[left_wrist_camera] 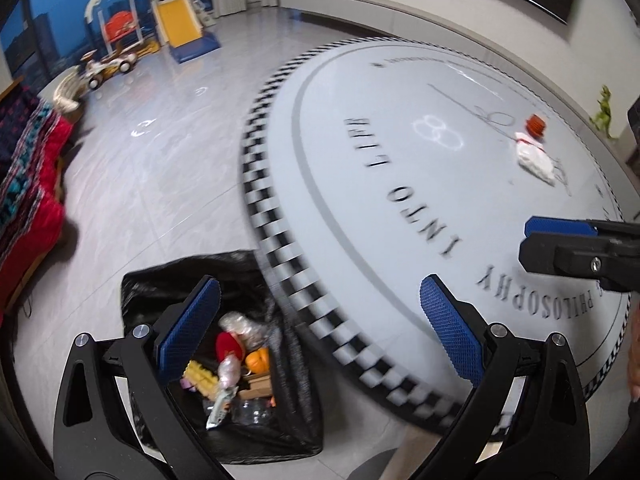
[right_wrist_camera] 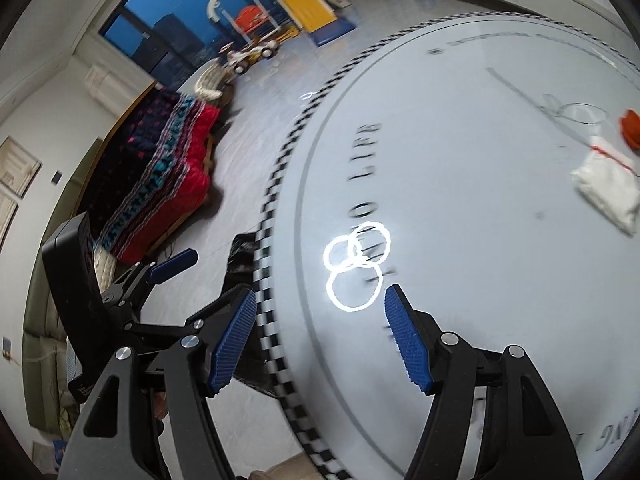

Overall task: Collect trash
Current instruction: 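Move both grippers back over the table toward the white cloth and orange lid, then grasp the white cloth with the left gripper while the right gripper grasps the orange lid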

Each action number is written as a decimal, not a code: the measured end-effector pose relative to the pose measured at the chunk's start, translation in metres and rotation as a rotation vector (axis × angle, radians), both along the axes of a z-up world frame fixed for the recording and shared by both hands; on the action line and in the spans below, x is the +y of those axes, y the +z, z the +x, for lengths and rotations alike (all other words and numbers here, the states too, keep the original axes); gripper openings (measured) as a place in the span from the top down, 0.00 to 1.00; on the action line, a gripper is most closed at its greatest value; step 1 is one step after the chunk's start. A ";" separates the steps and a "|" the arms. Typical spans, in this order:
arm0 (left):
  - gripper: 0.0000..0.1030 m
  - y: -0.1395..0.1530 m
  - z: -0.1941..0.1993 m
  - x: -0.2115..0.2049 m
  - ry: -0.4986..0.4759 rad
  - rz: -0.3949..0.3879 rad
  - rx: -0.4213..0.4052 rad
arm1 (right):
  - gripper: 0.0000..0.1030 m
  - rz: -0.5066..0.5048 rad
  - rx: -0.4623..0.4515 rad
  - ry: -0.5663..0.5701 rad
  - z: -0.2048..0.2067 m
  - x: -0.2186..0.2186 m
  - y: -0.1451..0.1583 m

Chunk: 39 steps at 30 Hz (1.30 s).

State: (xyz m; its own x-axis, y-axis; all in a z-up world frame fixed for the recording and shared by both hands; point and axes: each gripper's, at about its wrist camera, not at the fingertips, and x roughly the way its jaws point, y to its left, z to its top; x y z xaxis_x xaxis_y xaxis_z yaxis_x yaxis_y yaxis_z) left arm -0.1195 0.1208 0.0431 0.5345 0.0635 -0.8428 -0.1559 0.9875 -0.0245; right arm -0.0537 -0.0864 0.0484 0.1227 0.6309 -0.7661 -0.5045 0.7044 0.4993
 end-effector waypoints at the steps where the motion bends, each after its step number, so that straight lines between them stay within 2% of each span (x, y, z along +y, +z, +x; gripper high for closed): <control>1: 0.06 0.001 0.007 -0.010 -0.022 0.004 0.002 | 0.34 -0.001 -0.001 -0.019 0.006 -0.009 0.001; 9: 0.06 0.005 0.063 -0.084 -0.187 0.014 0.023 | 0.34 -0.024 -0.016 -0.182 0.056 -0.091 0.004; 22: 0.06 -0.002 0.147 -0.183 -0.338 -0.021 0.043 | 0.34 -0.085 -0.011 -0.376 0.141 -0.186 -0.009; 29: 0.06 -0.005 0.181 -0.209 -0.386 -0.021 0.057 | 0.34 -0.180 -0.004 -0.408 0.193 -0.194 -0.024; 39: 0.06 -0.021 0.211 -0.219 -0.404 -0.049 0.096 | 0.34 -0.316 -0.006 -0.366 0.243 -0.171 -0.050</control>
State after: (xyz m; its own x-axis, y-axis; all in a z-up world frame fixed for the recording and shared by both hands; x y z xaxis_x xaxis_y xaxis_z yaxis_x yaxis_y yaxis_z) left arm 0.0918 -0.0986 0.0217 0.4267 -0.1769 -0.8869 0.2399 0.9677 -0.0776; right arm 0.1896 -0.2577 -0.0013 0.2986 0.2822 -0.9117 -0.1977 0.9528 0.2302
